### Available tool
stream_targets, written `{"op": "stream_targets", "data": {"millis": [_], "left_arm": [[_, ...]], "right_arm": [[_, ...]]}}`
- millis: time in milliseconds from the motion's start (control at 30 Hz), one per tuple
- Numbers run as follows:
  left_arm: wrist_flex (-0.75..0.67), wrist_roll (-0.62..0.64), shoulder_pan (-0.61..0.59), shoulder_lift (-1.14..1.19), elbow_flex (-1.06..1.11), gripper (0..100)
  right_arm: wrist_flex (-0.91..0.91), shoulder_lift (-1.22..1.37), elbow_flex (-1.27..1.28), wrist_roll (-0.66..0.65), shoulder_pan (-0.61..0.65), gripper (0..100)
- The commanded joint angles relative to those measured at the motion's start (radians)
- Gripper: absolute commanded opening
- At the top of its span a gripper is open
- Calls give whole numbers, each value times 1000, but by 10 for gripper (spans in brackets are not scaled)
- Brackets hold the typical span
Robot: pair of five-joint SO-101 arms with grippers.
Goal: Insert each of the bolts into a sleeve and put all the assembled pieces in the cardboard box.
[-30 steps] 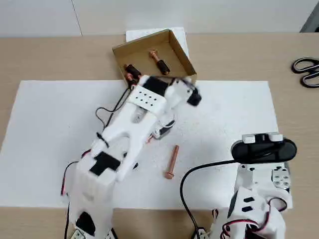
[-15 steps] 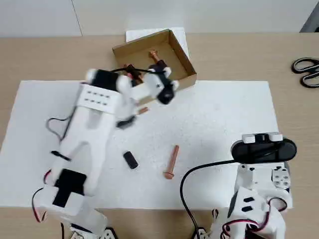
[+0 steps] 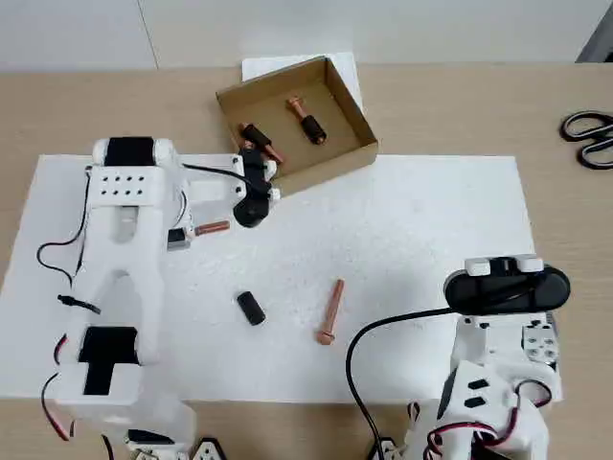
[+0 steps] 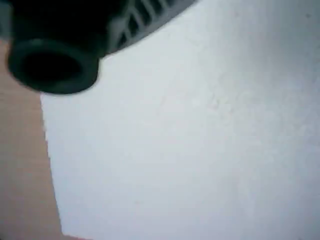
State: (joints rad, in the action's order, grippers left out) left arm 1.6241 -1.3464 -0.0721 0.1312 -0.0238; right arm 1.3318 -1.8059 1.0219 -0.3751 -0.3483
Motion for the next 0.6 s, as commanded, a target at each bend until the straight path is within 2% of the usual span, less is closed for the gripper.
{"op": "stream_targets", "data": {"millis": [0,100,167,333,567], "left_arm": [[-221,-841,-3,-29,85,6],[-385,-835,-6,46,114,6],[-422,-825,-8,89,113,7],[-470,-677,-2,129,113,8],[-466,-658,34,126,117,8]], "right_arm": [[-15,-4,-5,-8,-5,5],[-15,-4,-5,-8,-5,5],[-15,-4,-5,-8,-5,5],[-15,-4,-5,-8,-5,5],[-15,-4,-5,-8,-5,5]]}}
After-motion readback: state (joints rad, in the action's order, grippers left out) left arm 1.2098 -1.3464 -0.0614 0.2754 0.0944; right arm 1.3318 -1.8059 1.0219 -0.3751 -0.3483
